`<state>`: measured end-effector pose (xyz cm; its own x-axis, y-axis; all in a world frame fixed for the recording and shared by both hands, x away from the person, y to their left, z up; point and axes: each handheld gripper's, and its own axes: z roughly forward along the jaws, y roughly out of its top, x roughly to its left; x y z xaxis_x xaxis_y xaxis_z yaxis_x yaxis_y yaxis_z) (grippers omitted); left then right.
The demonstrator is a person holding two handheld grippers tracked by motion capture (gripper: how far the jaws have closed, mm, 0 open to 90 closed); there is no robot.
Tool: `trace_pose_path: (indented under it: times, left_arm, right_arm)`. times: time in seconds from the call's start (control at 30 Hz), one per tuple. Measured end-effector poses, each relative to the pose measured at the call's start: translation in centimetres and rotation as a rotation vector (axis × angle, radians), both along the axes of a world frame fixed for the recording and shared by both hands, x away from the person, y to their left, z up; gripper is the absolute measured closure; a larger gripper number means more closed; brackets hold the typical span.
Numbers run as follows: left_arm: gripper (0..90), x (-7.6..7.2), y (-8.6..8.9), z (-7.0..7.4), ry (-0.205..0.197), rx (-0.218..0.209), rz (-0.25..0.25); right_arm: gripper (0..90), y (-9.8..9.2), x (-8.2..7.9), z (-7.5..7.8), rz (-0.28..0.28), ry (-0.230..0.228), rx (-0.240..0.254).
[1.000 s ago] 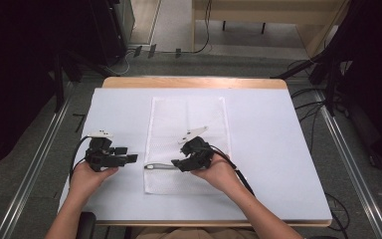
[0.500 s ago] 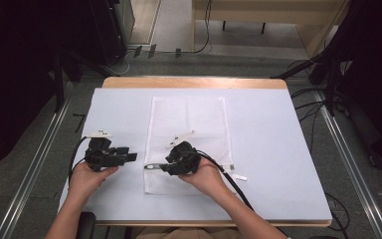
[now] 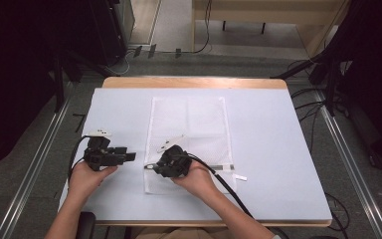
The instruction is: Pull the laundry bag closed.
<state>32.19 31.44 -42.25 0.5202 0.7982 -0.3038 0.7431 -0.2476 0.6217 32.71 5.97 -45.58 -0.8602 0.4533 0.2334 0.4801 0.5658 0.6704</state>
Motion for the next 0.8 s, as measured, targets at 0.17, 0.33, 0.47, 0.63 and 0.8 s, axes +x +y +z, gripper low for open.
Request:
trace_pose_path:
  times: [0.17, 0.33, 0.47, 0.63, 0.8]
  left_arm:
    - [46.0, 0.0, -0.1, 0.0, 0.008, -0.008, -0.005]
    - [44.9, -0.3, 0.0, -0.1, -0.007, 0.004, -0.014]
    - [46.3, -0.5, 0.1, -0.1, 0.002, -0.002, -0.017]
    - [46.1, -0.9, 0.3, -0.1, 0.000, 0.000, -0.015]
    - [48.2, -1.2, 0.5, -0.1, 0.017, -0.007, -0.020]
  right_arm:
    - [73.1, 0.8, -0.2, -0.5, 0.021, 0.003, -0.015]
    - [73.9, 1.3, -0.2, -0.7, 0.017, 0.004, -0.014]
    - [74.9, 1.6, 0.0, -0.7, 0.016, 0.006, -0.008]
    - [77.2, 2.3, 0.2, -0.7, 0.019, 0.005, -0.006]
    - [82.6, 3.0, 0.5, -0.7, 0.033, -0.003, -0.017]
